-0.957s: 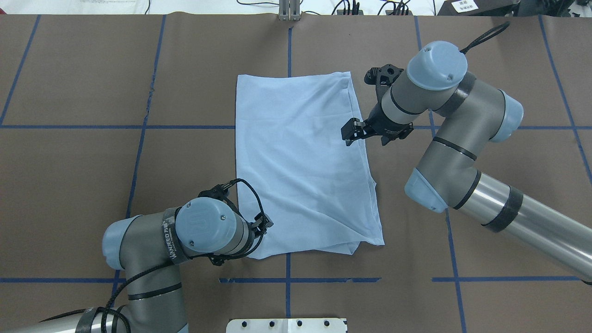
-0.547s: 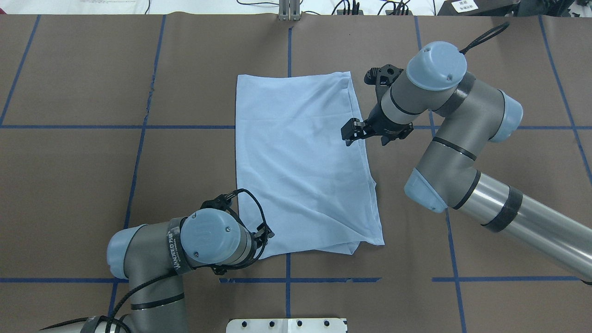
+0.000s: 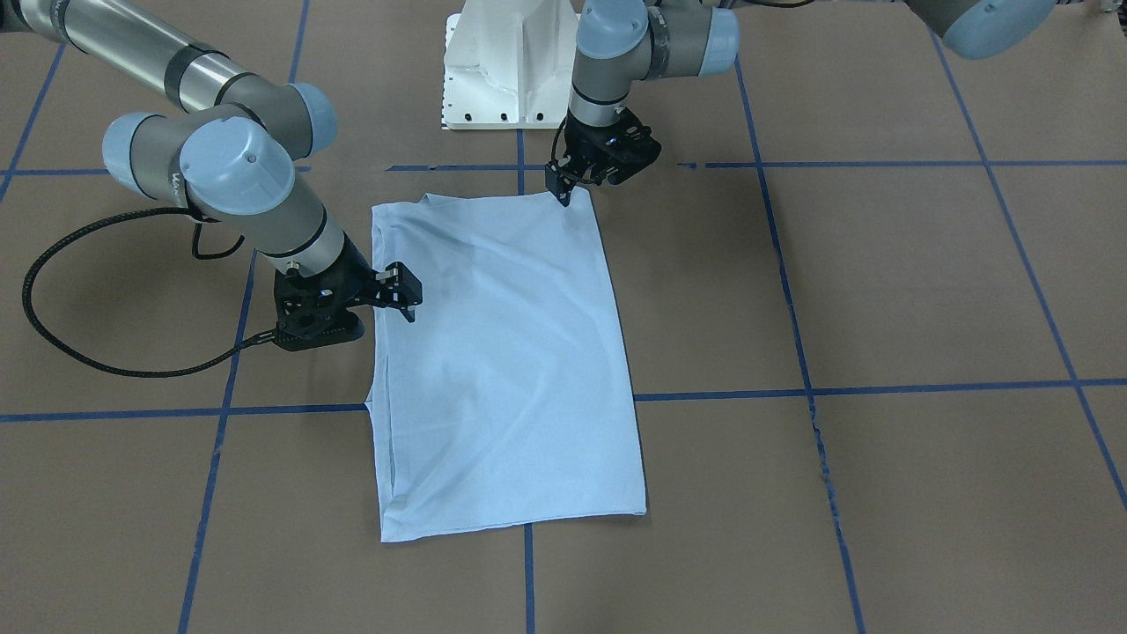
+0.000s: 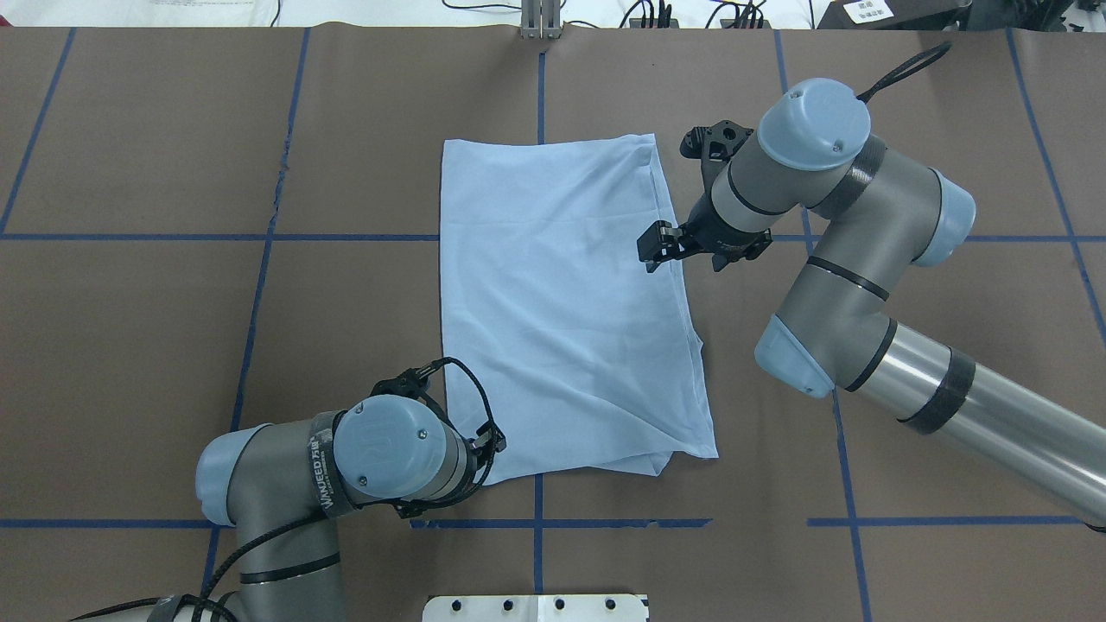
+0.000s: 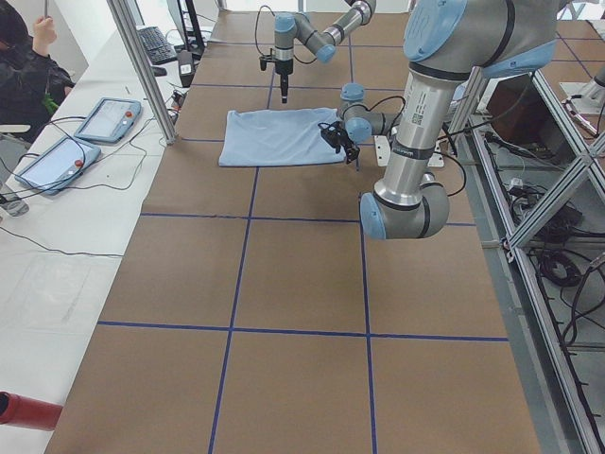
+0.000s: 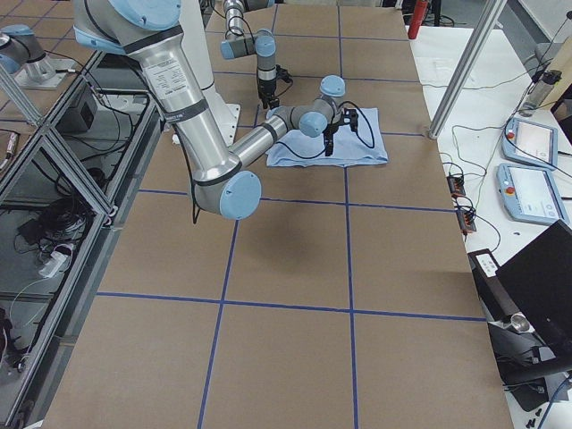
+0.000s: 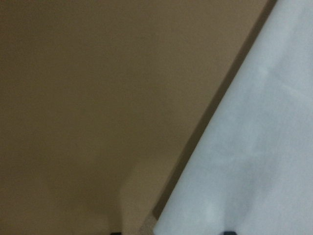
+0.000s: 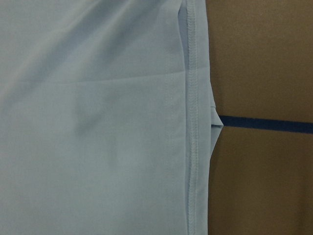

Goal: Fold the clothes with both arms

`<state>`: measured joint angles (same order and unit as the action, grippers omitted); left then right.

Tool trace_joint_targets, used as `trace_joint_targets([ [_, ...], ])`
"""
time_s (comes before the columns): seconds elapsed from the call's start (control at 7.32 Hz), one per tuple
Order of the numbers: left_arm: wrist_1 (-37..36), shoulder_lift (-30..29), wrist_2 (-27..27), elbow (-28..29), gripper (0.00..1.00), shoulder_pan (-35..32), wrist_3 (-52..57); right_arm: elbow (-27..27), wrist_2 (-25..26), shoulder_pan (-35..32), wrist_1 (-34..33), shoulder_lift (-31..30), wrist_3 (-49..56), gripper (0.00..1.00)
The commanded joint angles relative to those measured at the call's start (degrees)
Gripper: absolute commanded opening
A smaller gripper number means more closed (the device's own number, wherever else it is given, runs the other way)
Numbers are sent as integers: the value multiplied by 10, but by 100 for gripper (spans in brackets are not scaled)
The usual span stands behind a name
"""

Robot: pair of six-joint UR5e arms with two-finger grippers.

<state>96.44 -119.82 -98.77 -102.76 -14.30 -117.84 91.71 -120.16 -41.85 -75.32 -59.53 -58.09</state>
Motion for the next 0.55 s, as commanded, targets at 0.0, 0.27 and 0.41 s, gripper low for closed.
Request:
trace_joint_targets([
  [0.0, 1, 0, 4, 3, 72, 1, -1, -1, 0, 0, 0, 0, 0, 100],
  [0.27, 1, -1, 7, 4, 60, 1, -2, -2, 2, 0, 0, -1, 0, 100],
  [0.41, 0, -1, 7, 4, 51, 0, -3, -2, 5, 1, 0, -1, 0, 100],
])
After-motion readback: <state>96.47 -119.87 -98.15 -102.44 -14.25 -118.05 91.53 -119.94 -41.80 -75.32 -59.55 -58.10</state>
